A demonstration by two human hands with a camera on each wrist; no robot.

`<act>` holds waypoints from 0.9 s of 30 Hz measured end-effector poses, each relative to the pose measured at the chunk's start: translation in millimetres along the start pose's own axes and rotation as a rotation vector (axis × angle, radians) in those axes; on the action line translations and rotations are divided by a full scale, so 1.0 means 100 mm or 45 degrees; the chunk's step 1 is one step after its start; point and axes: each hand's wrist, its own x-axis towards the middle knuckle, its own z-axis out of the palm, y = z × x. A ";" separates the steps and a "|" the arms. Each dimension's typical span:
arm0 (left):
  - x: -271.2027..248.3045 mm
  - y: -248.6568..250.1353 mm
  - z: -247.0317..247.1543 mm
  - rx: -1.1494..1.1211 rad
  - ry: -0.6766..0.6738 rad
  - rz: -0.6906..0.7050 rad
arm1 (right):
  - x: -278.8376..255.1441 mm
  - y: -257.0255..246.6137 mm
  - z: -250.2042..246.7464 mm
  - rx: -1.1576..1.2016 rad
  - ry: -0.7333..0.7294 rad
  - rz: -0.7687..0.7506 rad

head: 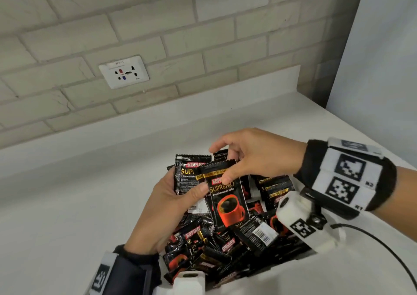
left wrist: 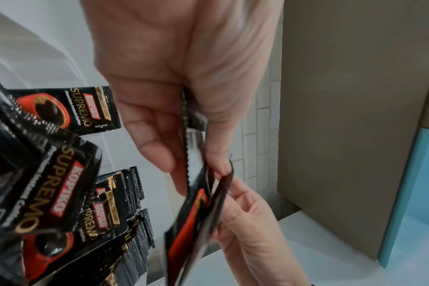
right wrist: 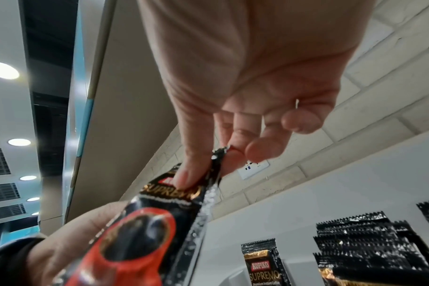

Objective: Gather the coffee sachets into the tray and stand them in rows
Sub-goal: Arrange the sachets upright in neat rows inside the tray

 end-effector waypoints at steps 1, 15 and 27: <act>0.00 0.00 -0.01 -0.012 -0.022 -0.008 | 0.01 0.00 0.00 -0.012 -0.002 0.000; 0.11 0.03 0.08 0.335 0.185 0.172 | 0.07 -0.01 0.03 -0.216 -0.014 -0.091; 0.03 -0.02 -0.16 0.261 0.437 0.140 | 0.36 0.25 0.13 -0.641 -0.230 0.087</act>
